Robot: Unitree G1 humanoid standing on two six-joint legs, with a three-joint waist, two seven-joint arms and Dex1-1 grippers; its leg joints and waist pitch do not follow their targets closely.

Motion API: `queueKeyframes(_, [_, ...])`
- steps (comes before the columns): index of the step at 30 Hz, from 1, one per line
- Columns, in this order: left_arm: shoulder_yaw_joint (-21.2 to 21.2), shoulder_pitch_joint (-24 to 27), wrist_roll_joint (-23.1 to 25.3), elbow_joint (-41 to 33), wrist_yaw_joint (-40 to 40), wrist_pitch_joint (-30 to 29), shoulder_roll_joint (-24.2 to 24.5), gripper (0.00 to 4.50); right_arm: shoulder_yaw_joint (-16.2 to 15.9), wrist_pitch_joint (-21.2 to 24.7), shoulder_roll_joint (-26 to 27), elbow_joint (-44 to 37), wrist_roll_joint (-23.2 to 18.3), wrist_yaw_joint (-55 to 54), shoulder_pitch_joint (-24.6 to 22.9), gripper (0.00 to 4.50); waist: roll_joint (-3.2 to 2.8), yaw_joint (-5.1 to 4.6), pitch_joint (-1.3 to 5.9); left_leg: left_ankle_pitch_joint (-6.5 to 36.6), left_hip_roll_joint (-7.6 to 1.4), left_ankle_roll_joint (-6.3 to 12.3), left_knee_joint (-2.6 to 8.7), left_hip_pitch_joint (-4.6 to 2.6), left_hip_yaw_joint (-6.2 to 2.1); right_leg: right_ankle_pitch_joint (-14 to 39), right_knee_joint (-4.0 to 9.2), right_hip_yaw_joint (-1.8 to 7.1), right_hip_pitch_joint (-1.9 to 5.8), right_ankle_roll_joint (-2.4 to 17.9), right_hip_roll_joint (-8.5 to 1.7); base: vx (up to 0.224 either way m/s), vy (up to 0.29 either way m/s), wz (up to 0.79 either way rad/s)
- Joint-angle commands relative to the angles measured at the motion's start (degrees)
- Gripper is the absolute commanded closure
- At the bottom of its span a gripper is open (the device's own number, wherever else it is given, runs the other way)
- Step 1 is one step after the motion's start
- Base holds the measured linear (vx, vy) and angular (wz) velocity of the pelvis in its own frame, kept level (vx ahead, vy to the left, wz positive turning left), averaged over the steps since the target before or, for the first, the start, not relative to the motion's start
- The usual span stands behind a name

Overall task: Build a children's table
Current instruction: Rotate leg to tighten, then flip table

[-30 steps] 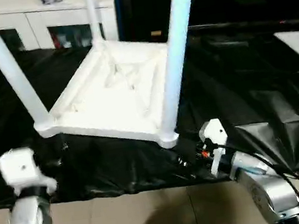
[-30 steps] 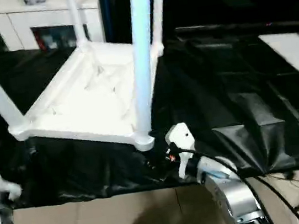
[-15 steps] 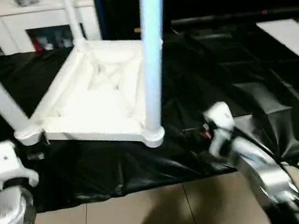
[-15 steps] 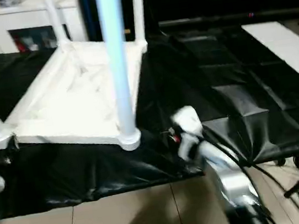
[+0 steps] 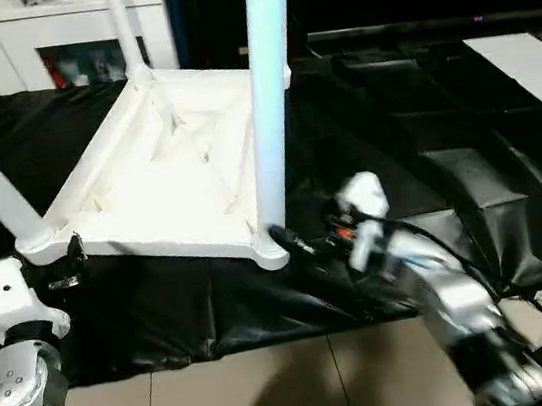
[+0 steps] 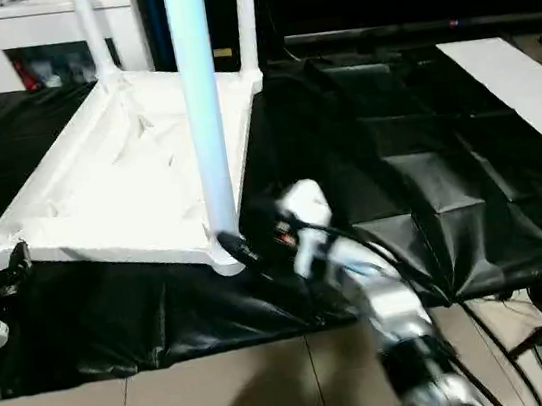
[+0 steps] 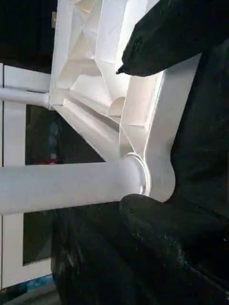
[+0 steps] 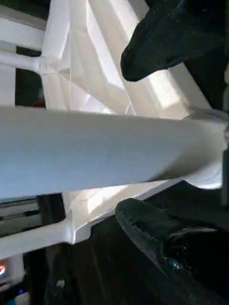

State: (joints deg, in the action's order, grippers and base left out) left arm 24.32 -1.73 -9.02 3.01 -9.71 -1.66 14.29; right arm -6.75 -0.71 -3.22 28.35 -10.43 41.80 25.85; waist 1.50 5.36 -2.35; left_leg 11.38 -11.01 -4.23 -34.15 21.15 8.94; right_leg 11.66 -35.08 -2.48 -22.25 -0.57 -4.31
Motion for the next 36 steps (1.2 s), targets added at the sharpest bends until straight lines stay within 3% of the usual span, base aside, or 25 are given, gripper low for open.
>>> queueKeyframes(1, [-0.84,-0.95,0.77,2.26,-1.10,2.21,1.62,0.04,0.65,-1.80,1.23,5.17,1.32,-2.48,2.71,0.00,-1.31,0.14,2.57,16.82,-2.00,-1.07,5.38,-0.88,-0.36,8.79,3.89,2.18,1.35,10.91,-3.18,0.000,0.000,0.00])
queueKeyframes(4, [-1.37,-1.39,0.87,3.46,-2.06,4.00,2.26,0.04,1.89,-3.46,2.11,8.35,1.21,-4.68,4.13,0.00,-1.31,0.33,2.70,16.15,-2.04,-1.22,5.39,-0.84,-0.42,7.63,3.74,2.17,1.42,10.89,-3.32,0.000,0.000,0.00])
queueKeyframes(9, [-0.76,-1.88,2.15,5.05,0.41,6.97,1.88,0.04,4.76,-5.40,1.37,9.31,0.31,-7.61,3.74,0.00,-1.38,0.74,3.12,10.89,-1.88,-0.54,4.95,-0.68,-0.23,-1.73,2.81,1.98,2.03,11.61,-3.00,0.000,0.000,0.00])
queueKeyframes(11, [-0.58,-2.33,1.03,5.70,-0.10,7.25,1.48,0.04,6.09,-5.33,0.45,8.18,-0.58,-7.98,2.58,0.00,-1.36,0.98,3.15,10.87,-1.89,-0.29,4.88,-0.86,-0.11,-1.96,2.84,2.01,2.02,11.56,-3.06,0.000,0.000,0.00])
queueKeyframes(12, [-1.94,-2.00,-1.29,5.11,-4.01,4.44,2.05,0.04,7.56,-5.56,-0.86,7.31,-1.45,-8.21,1.26,0.00,-1.31,1.18,3.13,11.21,-1.93,-0.35,4.92,-0.93,-0.07,-1.36,2.83,2.04,2.00,11.67,-3.14,0.000,0.000,0.00])
queueKeyframes(13, [-2.51,-1.89,-1.80,4.81,-5.14,3.63,2.20,0.04,8.21,-5.57,-1.53,7.01,-1.55,-8.69,0.72,0.00,-1.81,1.42,3.11,11.69,-1.95,-0.72,4.92,-1.07,-0.01,-0.47,2.87,2.04,1.79,11.68,-3.07,0.000,0.000,0.00])
queueKeyframes(15, [-3.07,-2.05,-2.62,4.65,-6.02,2.99,1.98,0.04,8.97,-5.71,-2.38,7.02,-1.70,-9.09,0.21,0.00,-1.46,1.53,3.04,12.60,-1.96,-1.10,5.07,-1.05,0.03,0.81,3.03,2.06,1.88,11.51,-3.05,0.000,0.000,0.00])
queueKeyframes(16, [-3.54,-2.21,-2.78,4.62,-6.31,2.38,1.92,0.04,9.44,-5.99,-3.00,7.26,-1.69,-9.46,-0.08,0.00,-1.77,1.44,2.95,13.57,-1.93,-1.46,5.10,-1.04,0.08,1.73,3.19,2.07,1.80,11.42,-2.99,0.000,0.000,0.00])
queueKeyframes(17, [-4.23,-2.51,-3.15,4.84,-7.33,1.82,1.95,0.04,9.77,-6.17,-3.68,7.43,-1.48,-9.86,-0.46,0.00,-1.61,1.40,2.96,13.81,-1.91,-1.51,5.12,-0.96,0.07,1.98,3.18,2.08,1.90,11.42,-3.00,0.000,0.000,0.00])
queueKeyframes(20, [-6.32,-4.40,-4.40,6.82,-10.48,0.37,1.77,0.04,9.69,-6.25,-5.79,6.41,-0.24,-9.65,-2.58,0.00,-1.76,1.43,2.88,14.86,-1.82,-1.62,5.03,-1.16,0.21,4.33,3.55,2.19,1.70,11.18,-3.06,0.000,0.000,0.00])
queueKeyframes(22, [-7.12,-5.42,-4.72,8.05,-11.57,-0.13,1.73,0.04,9.91,-6.08,-6.43,5.34,-0.07,-9.50,-3.74,0.00,-1.51,1.30,2.83,14.16,-1.76,-1.46,5.10,-0.76,0.13,4.22,3.54,2.17,2.08,10.98,-3.04,0.000,0.000,0.00])
queueKeyframes(25, [-7.86,-7.37,-4.12,10.54,-11.49,-1.21,1.92,0.04,9.90,-4.34,-7.52,1.11,-0.84,-8.19,-6.43,0.00,-1.34,1.20,2.84,13.67,-1.80,-0.71,4.98,-0.81,0.11,4.47,3.53,2.18,2.01,10.86,-3.07,0.000,0.000,0.00])
queueKeyframes(30, [-5.11,-11.70,-2.86,16.92,-4.83,-1.23,2.47,0.04,6.92,2.40,-12.34,-12.13,-4.21,0.07,-14.05,0.00,-1.48,1.26,2.85,14.01,-1.92,0.19,5.00,-0.82,-0.15,5.16,3.81,2.13,2.32,9.23,-3.00,0.000,0.000,0.00])
queueKeyframes(33, [-4.39,-13.07,-3.56,18.96,-4.76,-0.30,2.70,0.04,5.35,5.33,-14.12,-16.68,-6.76,3.74,-16.22,0.00,-1.15,0.91,2.89,12.28,-1.75,1.13,4.95,-0.35,-0.21,3.47,3.68,2.01,2.57,9.91,-3.01,0.000,0.000,0.00])
queueKeyframes(34, [-4.15,-14.45,-3.52,21.29,-5.10,0.92,3.29,0.04,4.05,7.68,-15.00,-20.07,-8.91,6.50,-17.22,0.00,-1.18,0.92,2.90,12.08,-1.75,1.56,4.81,-0.50,-0.15,3.37,3.77,2.05,2.41,10.03,-3.00,0.000,0.000,0.00])
queueKeyframes(36, [-3.87,-16.07,-3.38,24.03,-5.02,1.99,4.00,0.04,3.25,9.33,-15.01,-22.49,-9.07,7.13,-17.46,0.00,-1.34,0.73,2.98,11.53,-1.77,1.82,4.80,-0.48,-0.24,2.76,3.66,2.01,2.39,10.18,-3.02,0.000,0.000,0.00])
